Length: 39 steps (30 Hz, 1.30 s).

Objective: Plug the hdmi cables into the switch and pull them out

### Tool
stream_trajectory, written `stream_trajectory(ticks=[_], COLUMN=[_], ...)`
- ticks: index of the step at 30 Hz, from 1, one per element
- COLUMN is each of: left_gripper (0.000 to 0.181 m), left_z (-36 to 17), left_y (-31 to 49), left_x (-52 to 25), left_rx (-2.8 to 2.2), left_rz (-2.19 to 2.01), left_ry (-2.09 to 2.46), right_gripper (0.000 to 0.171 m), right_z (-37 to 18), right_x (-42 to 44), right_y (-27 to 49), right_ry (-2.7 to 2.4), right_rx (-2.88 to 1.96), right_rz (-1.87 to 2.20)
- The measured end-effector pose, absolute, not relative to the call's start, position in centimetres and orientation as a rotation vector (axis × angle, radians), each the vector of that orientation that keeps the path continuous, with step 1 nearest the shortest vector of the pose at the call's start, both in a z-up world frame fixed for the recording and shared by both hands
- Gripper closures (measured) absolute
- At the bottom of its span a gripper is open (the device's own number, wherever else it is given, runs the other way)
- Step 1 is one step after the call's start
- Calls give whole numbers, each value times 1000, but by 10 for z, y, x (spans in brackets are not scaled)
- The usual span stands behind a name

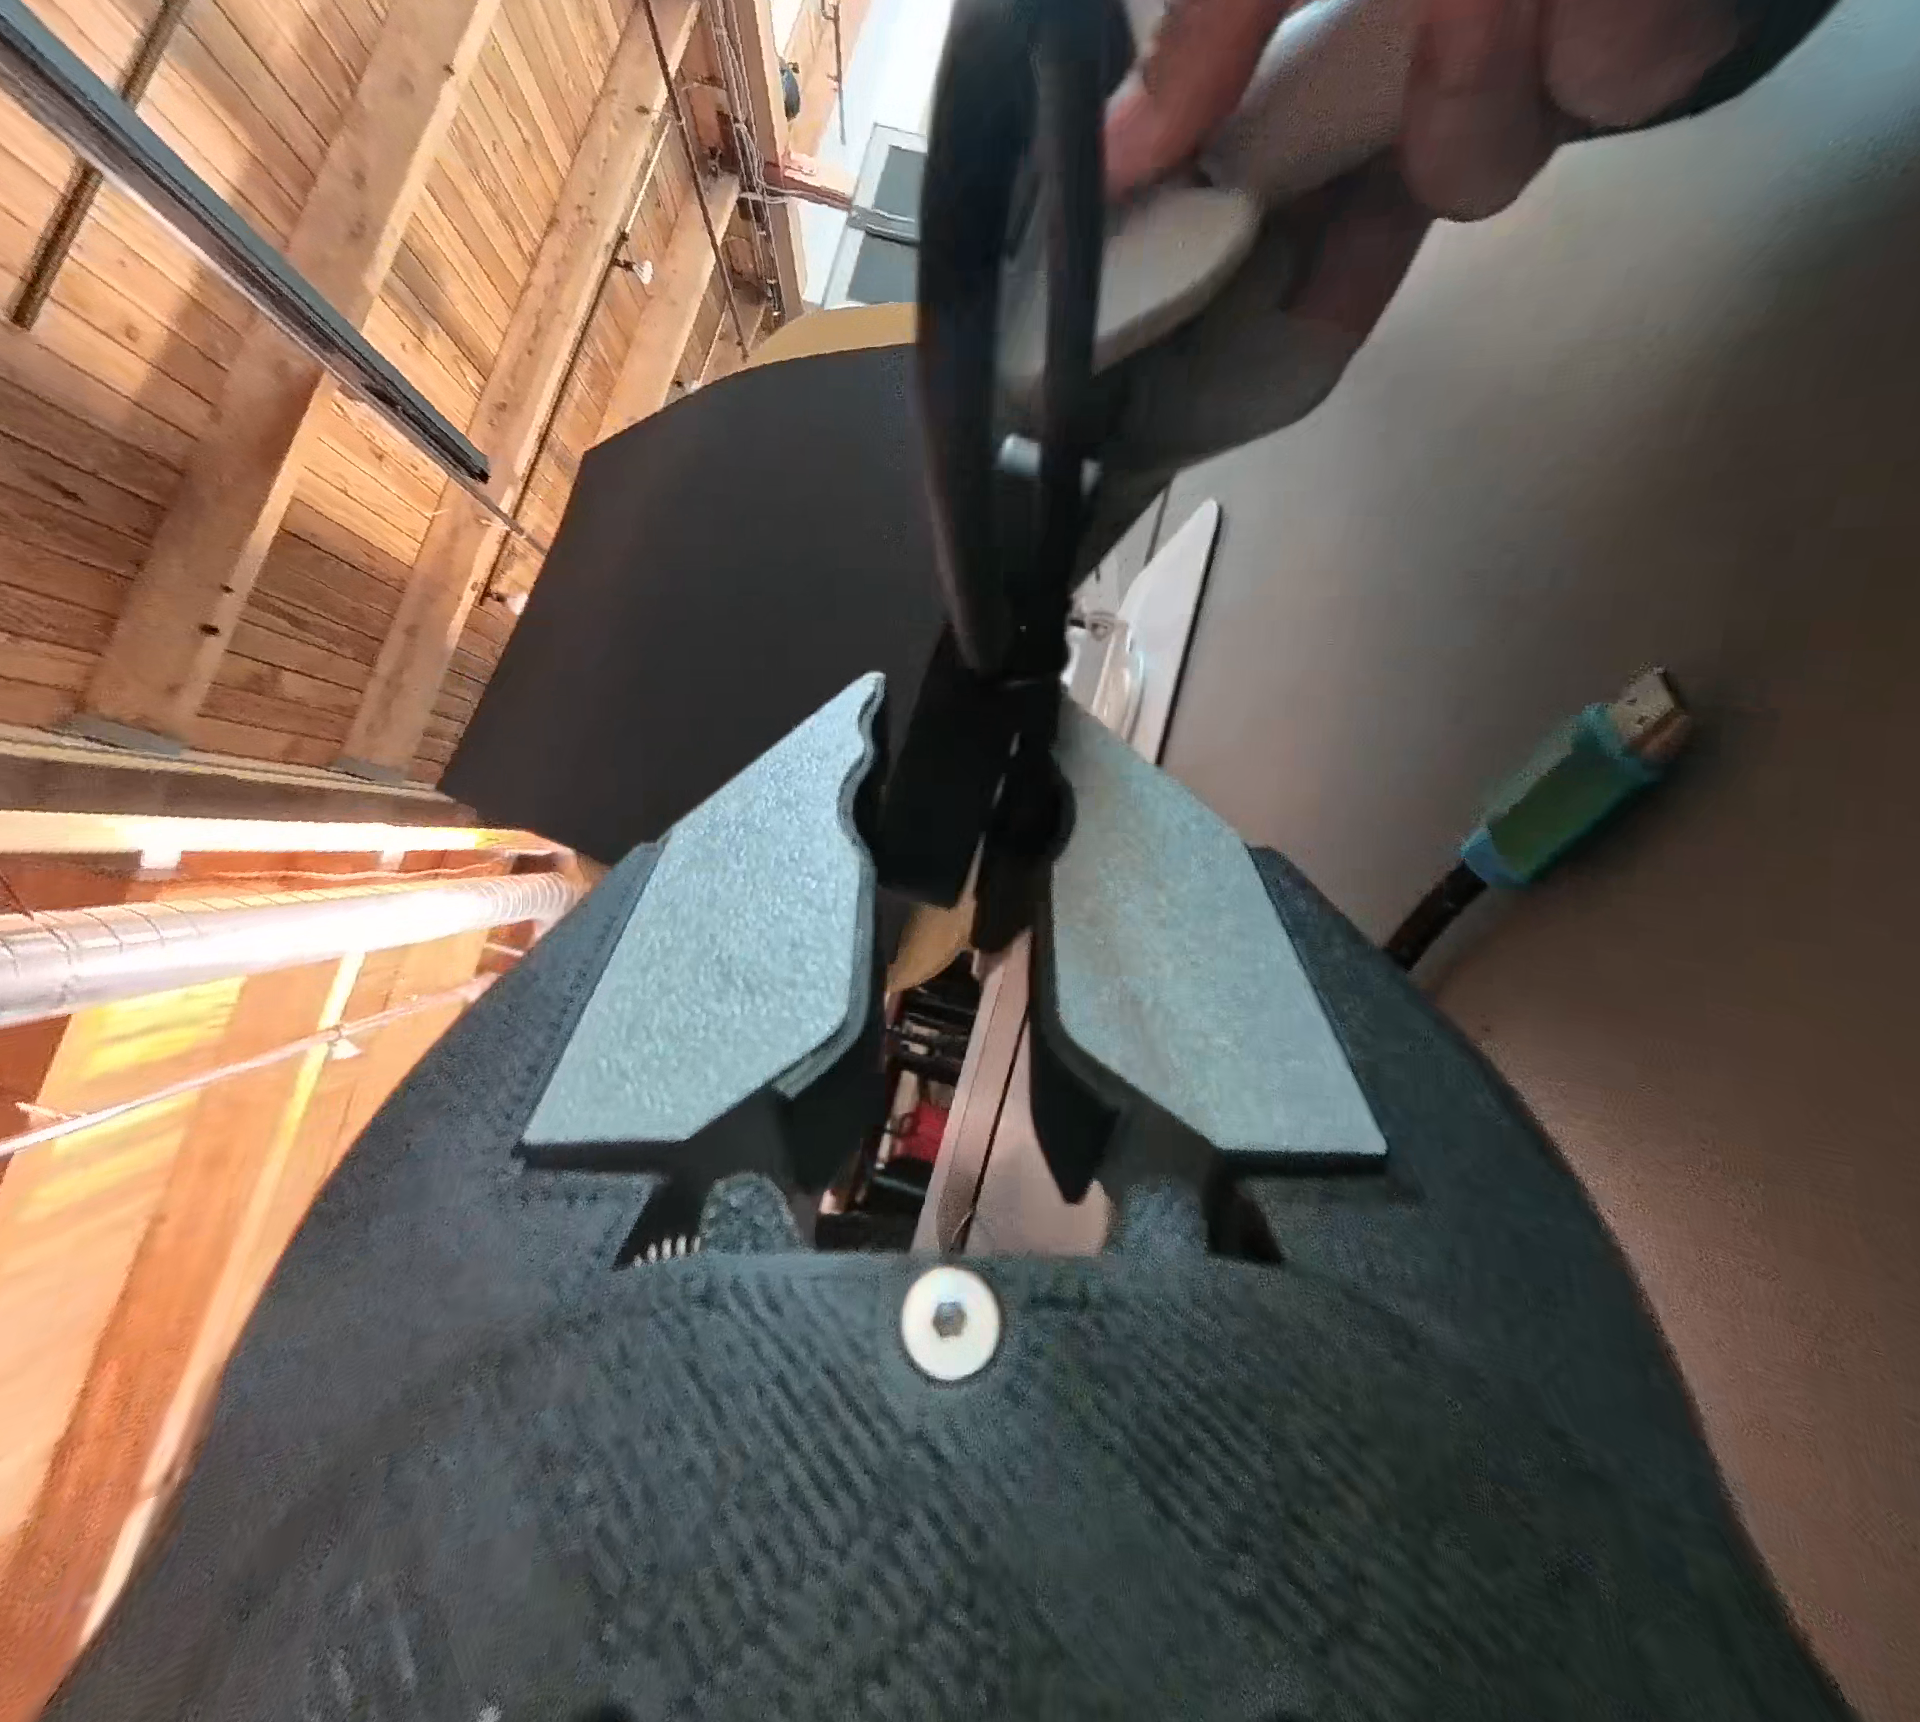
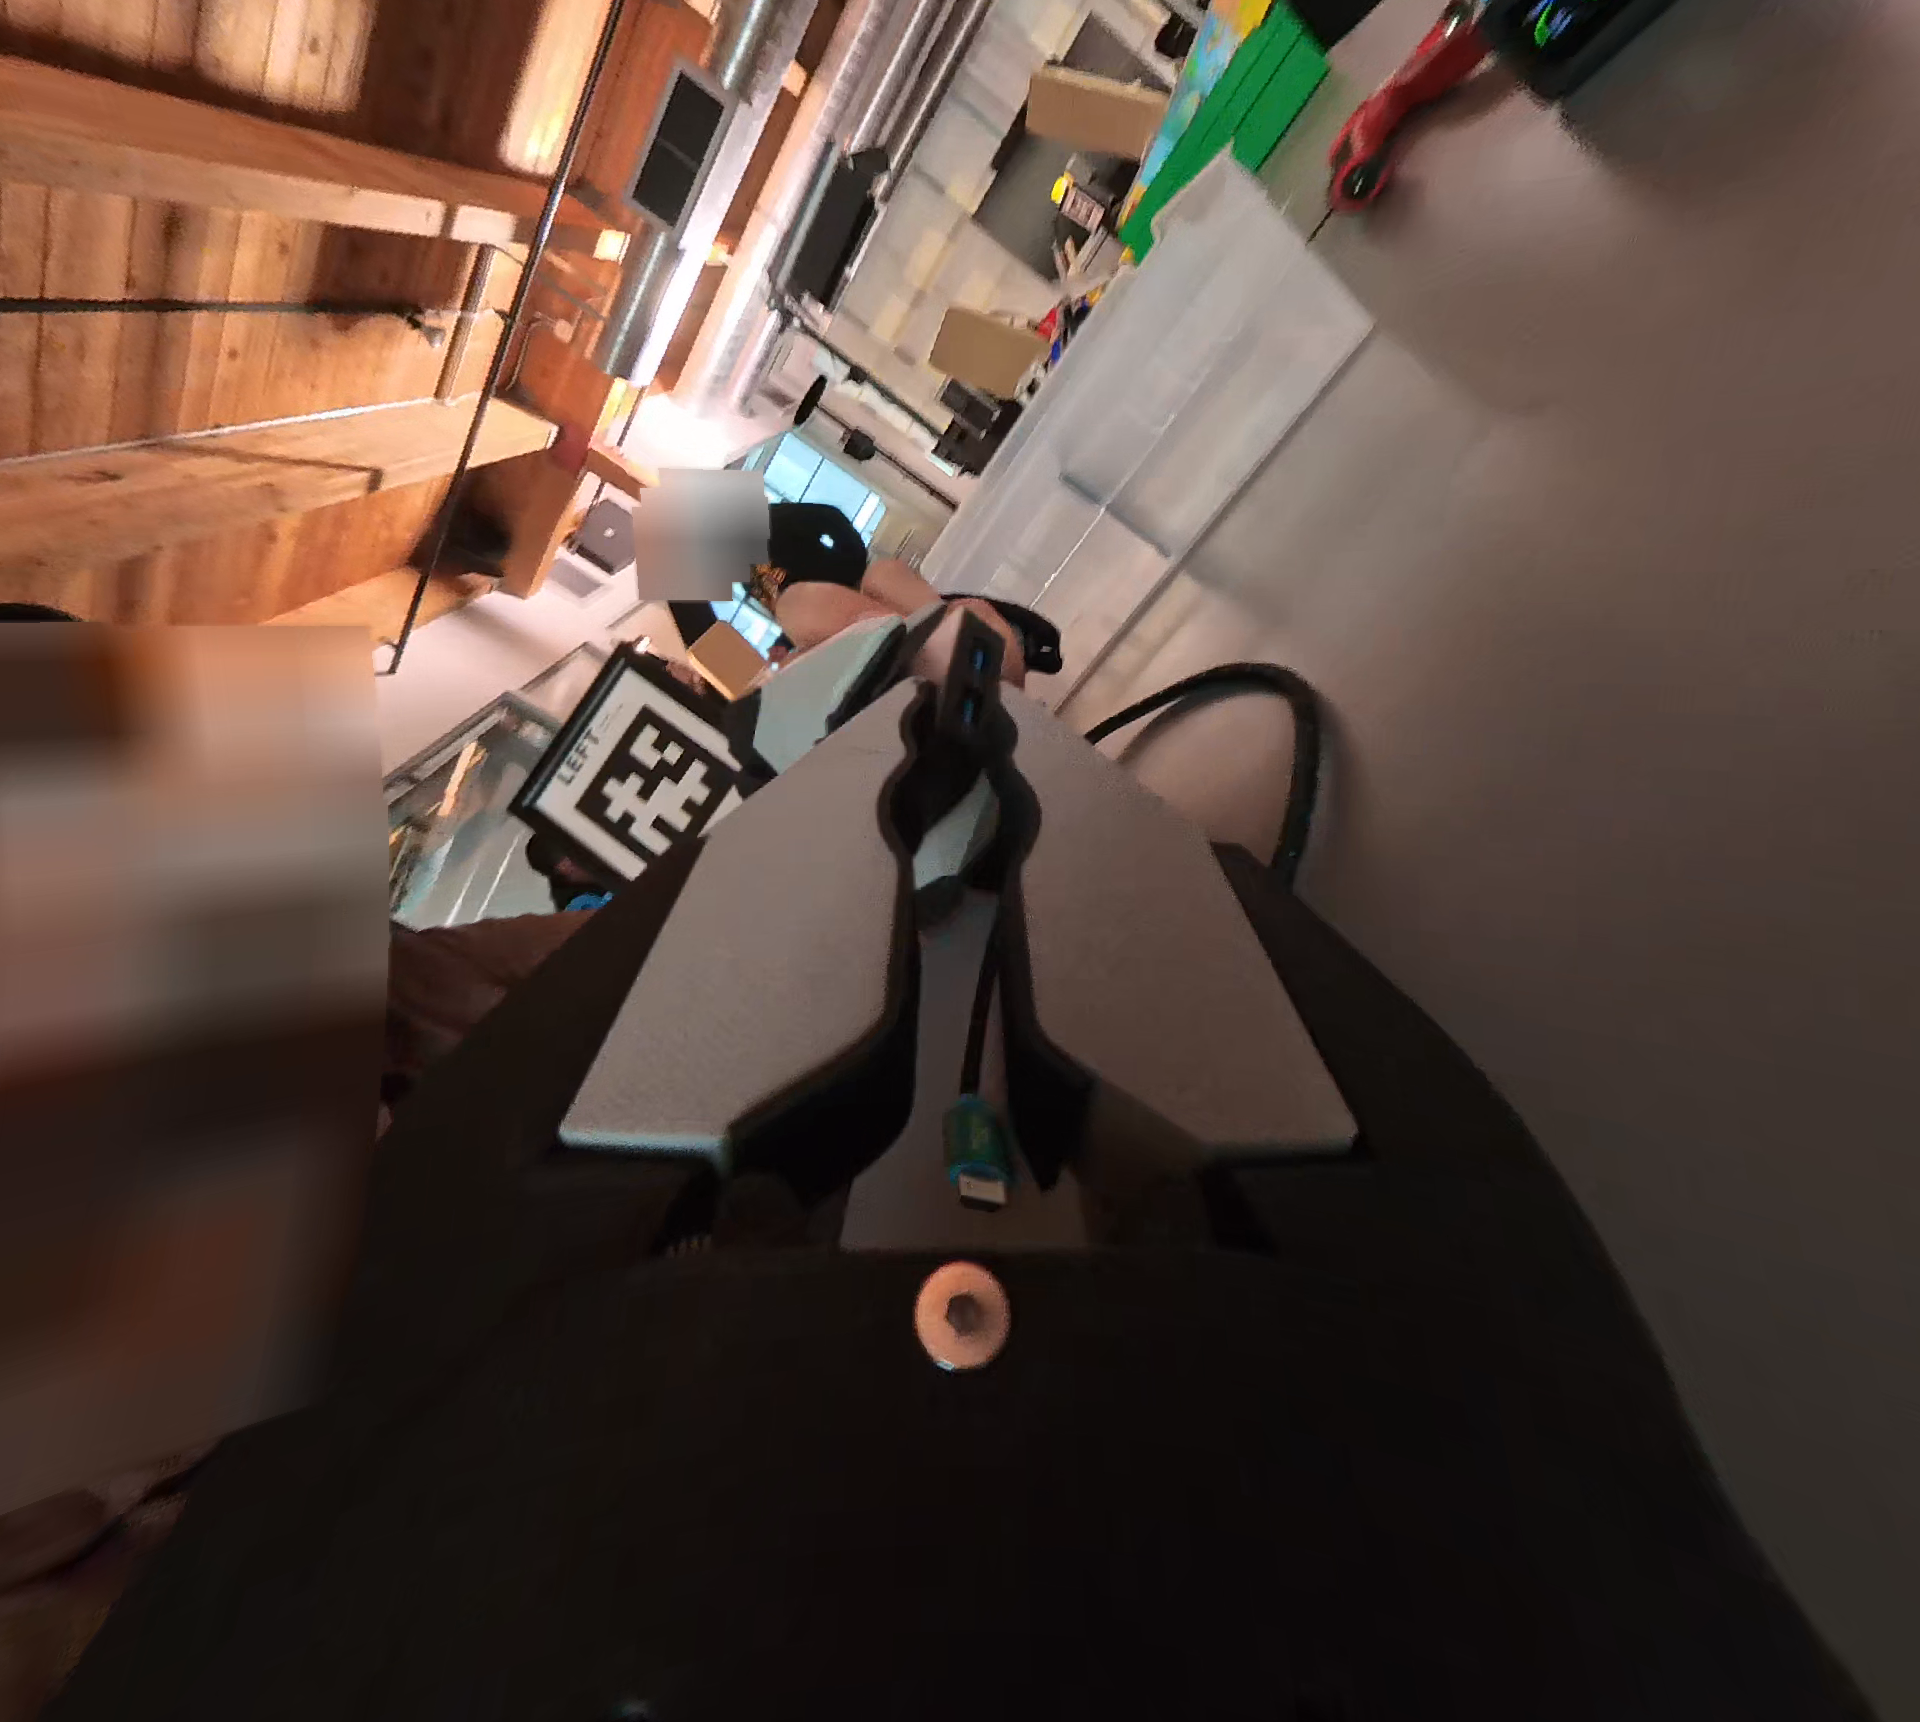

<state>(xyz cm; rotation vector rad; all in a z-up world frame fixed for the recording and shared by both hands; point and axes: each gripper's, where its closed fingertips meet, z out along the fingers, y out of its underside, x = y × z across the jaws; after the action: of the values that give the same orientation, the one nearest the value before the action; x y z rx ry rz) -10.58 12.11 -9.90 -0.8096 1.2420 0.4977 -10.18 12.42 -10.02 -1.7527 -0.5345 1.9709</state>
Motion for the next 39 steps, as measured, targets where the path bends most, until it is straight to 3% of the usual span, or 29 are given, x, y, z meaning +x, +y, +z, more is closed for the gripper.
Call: stream_trajectory(ticks=[4, 14, 23, 33, 39], left_gripper=[158, 160, 159, 156, 155], left_z=[-95, -78, -81, -108, -111], left_y=[122, 111, 102, 113, 115], left_x=[-112, -117, -112, -111, -112], left_rx=[-932, -1083, -1131, -1266, -1264], left_rz=[310, -229, -452, -396, -339], left_ry=[1188, 1079, 1105, 1152, 1167], right_gripper=[171, 135, 138, 152, 152], right_z=[-101, -97, -82, -98, -102], right_x=[-85, -113, -119, -114, -113], right_y=[138, 118, 96, 105, 107], right_ry=[-527, -863, -1076, -1159, -1167], right_rx=[-1775, -1712, -1546, -1602, -1623], right_rz=[1799, 1460, 1239, 944, 910])
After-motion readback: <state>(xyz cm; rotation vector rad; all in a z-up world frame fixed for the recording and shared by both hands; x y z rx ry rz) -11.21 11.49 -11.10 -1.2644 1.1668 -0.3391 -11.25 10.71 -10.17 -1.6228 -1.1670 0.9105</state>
